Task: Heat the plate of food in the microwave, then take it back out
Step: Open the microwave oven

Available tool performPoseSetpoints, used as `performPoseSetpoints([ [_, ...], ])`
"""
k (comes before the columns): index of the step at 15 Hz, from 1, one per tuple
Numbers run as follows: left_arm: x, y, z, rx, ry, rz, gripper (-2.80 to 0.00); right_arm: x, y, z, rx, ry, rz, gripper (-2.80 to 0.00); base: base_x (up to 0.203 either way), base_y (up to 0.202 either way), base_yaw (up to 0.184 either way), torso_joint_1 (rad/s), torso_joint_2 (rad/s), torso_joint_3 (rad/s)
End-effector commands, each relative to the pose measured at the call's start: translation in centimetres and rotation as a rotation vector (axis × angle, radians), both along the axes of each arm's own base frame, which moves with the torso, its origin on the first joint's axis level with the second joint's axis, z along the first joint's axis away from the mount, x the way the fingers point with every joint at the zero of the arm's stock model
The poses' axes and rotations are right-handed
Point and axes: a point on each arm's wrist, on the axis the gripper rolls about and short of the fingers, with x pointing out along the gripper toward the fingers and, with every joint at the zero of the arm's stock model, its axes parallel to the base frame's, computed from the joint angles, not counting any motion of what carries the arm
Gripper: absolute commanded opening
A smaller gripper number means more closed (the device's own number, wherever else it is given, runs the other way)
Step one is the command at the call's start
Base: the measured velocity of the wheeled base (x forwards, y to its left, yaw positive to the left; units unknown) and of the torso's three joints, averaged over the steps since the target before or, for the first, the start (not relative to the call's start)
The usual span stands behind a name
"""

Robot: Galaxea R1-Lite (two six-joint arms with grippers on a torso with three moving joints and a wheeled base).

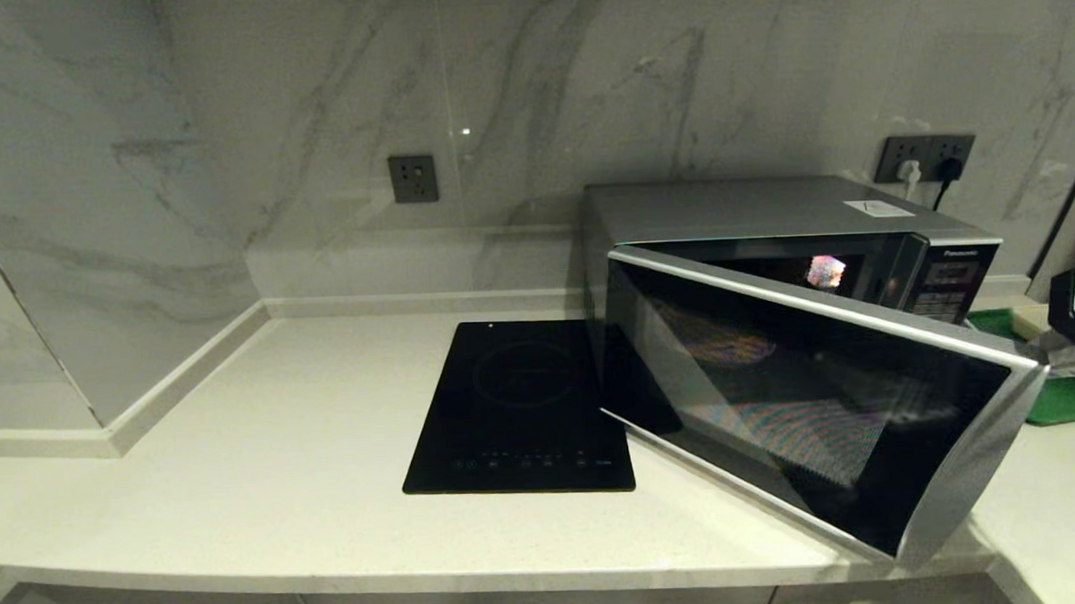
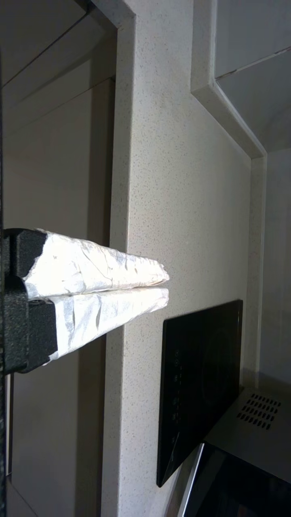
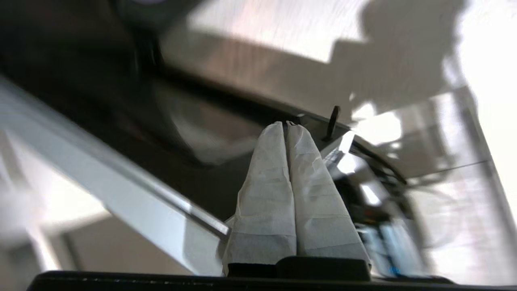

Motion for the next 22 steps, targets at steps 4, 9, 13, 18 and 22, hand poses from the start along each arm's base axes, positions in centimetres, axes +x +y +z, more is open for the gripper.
performPoseSetpoints([
  [4, 0.0, 0.0, 0.0, -0.001, -0.001, 0.0, -2.8, -3.0, 5.2, 0.5, -0.039, -0.038, 0.257, -2.8, 0.0, 0.0, 0.0, 0.0, 0.0, 0.0],
  [9, 0.0, 0.0, 0.0, -0.001, -0.001, 0.001, -2.8, -5.2, 9.4, 1.5, -0.034, -0.086, 0.455, -2.8, 0.0, 0.0, 0.0, 0.0, 0.0, 0.0],
  [13, 0.0, 0.0, 0.0, -0.001, -0.001, 0.001, -2.8, -6.8, 12.2, 1.3, -0.049, -0.085, 0.58, -2.8, 0.0, 0.0, 0.0, 0.0, 0.0, 0.0],
  [18, 0.0, 0.0, 0.0, -0.001, -0.002, 0.001, -2.8, -7.6, 14.0, 1.4, -0.039, -0.088, 0.668, -2.8, 0.0, 0.0, 0.0, 0.0, 0.0, 0.0],
  [22, 0.0, 0.0, 0.0, -0.001, -0.001, 0.001, -2.8, -6.7, 16.6, 1.7, -0.045, -0.115, 0.754, -2.8, 0.0, 0.0, 0.0, 0.0, 0.0, 0.0],
])
